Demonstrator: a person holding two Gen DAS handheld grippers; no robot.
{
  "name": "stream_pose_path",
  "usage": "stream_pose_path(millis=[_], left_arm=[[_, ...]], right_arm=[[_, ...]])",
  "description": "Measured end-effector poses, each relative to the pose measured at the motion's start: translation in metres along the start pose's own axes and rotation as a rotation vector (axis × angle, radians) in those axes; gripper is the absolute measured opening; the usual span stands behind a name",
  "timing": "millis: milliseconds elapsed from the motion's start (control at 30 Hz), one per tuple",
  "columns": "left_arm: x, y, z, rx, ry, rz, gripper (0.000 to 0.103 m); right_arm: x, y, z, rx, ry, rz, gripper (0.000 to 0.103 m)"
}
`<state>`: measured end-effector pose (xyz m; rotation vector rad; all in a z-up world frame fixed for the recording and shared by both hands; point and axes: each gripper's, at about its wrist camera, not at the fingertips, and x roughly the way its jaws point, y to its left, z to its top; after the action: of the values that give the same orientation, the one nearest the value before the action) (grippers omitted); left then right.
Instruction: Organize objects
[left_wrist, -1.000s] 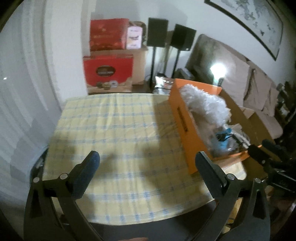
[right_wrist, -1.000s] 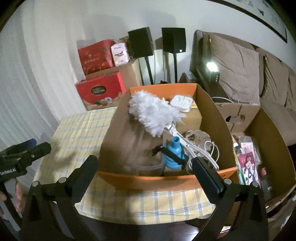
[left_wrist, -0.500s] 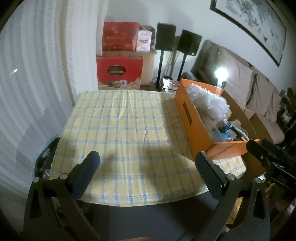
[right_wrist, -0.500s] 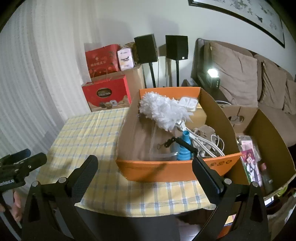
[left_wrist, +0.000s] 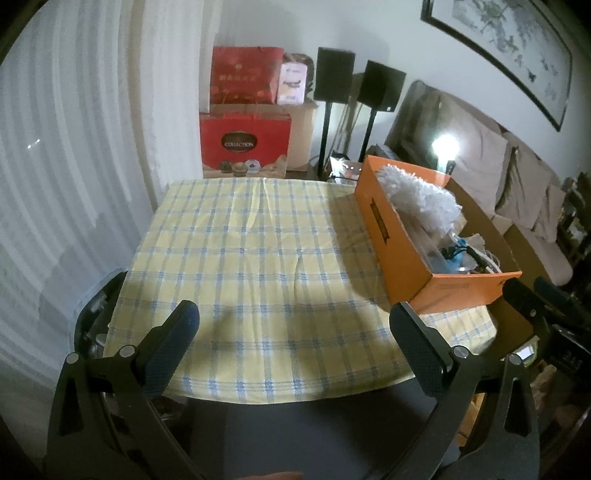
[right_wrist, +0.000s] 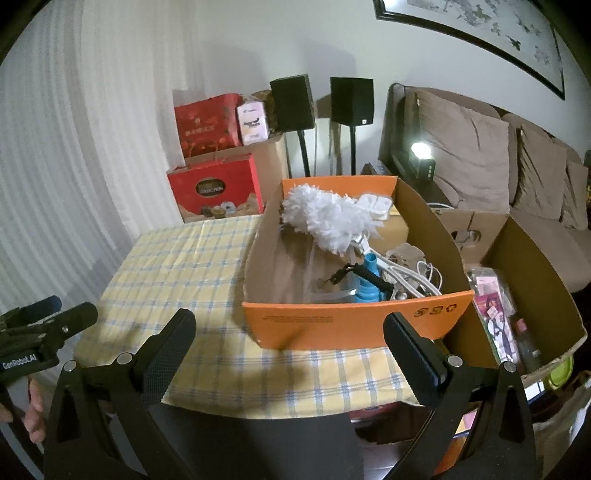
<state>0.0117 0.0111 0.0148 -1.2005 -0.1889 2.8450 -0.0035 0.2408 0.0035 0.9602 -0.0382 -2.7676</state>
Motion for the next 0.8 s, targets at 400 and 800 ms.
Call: stream_pose_path(millis=[400,800], left_arm=[[-0.0018,0.0028,-0.0020,-0.010,0.005,0.001,0.103],[-0.0020,0.0043,-0.0043,-0.018,0.010,-0.007,0.103]], right_arm=[[0.0004,0.0001,-0.0011,-0.002,0.000,-0.011,0.102],[-0.0001,0.0026,-0.0026,-0.002,-0.007,-0.020,0.102]])
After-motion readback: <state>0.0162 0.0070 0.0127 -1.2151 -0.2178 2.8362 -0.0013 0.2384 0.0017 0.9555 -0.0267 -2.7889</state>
